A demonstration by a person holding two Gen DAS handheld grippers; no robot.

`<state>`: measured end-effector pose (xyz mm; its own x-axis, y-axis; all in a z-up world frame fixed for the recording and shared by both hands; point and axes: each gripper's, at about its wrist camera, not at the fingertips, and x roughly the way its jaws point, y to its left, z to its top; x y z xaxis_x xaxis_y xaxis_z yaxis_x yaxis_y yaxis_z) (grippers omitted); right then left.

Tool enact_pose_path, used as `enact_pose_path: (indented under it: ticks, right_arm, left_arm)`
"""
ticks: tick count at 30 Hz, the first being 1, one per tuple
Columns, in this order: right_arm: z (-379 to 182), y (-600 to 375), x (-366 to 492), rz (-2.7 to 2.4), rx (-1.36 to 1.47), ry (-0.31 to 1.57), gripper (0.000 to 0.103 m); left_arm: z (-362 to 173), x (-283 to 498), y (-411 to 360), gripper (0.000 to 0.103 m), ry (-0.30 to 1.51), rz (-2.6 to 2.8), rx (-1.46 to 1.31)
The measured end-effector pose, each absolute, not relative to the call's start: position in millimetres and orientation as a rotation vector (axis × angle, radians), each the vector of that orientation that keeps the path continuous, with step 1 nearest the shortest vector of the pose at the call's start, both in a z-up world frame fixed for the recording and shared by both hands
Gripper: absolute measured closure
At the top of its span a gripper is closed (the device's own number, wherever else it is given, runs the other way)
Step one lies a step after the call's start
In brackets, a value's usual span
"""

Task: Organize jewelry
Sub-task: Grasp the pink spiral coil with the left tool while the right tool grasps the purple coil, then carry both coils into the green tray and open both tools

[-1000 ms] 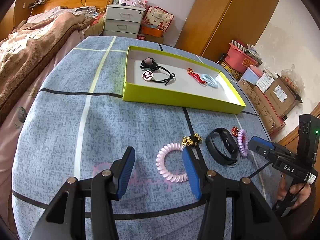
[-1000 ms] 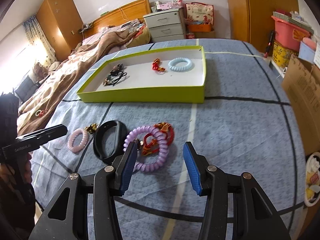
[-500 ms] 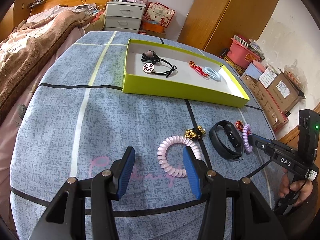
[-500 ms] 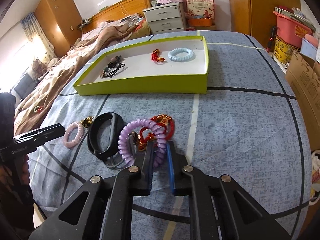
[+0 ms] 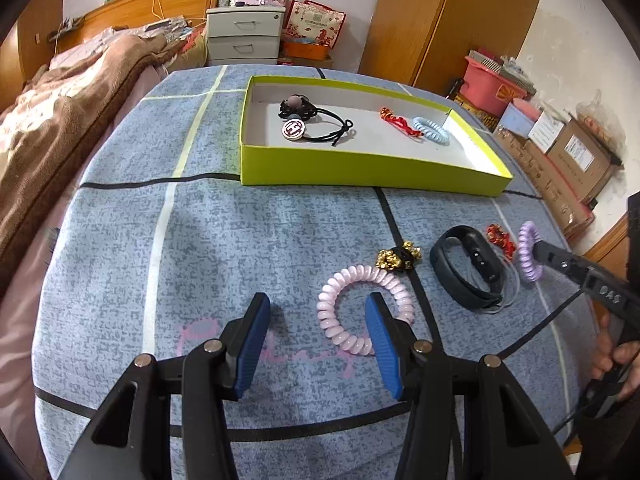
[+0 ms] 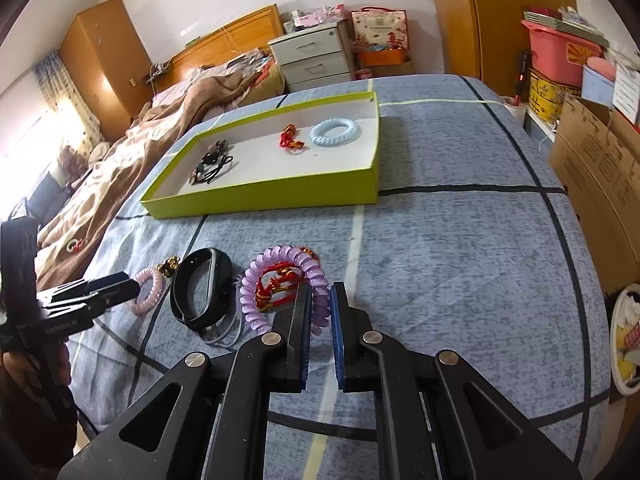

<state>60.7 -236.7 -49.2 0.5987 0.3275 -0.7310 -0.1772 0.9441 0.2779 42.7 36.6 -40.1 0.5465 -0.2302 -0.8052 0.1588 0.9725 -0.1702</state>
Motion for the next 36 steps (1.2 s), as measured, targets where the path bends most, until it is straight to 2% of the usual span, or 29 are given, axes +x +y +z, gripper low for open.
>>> enact_pose_path:
  ticks: [7,17,36]
  right_arm:
    - [-45,-242,58,0.287,0.194,0.866,0.093]
    - [-43,-243,58,0.29,0.196,0.863,0.093]
    - [-32,-236,61,0.292,0.176,0.847,0.093]
  left_arm:
    - [-42,45,23,0.053,0.958,-0.169,0.057]
    - [-38,41,19,0.091,0.963,-0.196,0.084]
    - [-17,42,33,0.093,0.903,-0.242,-0.046]
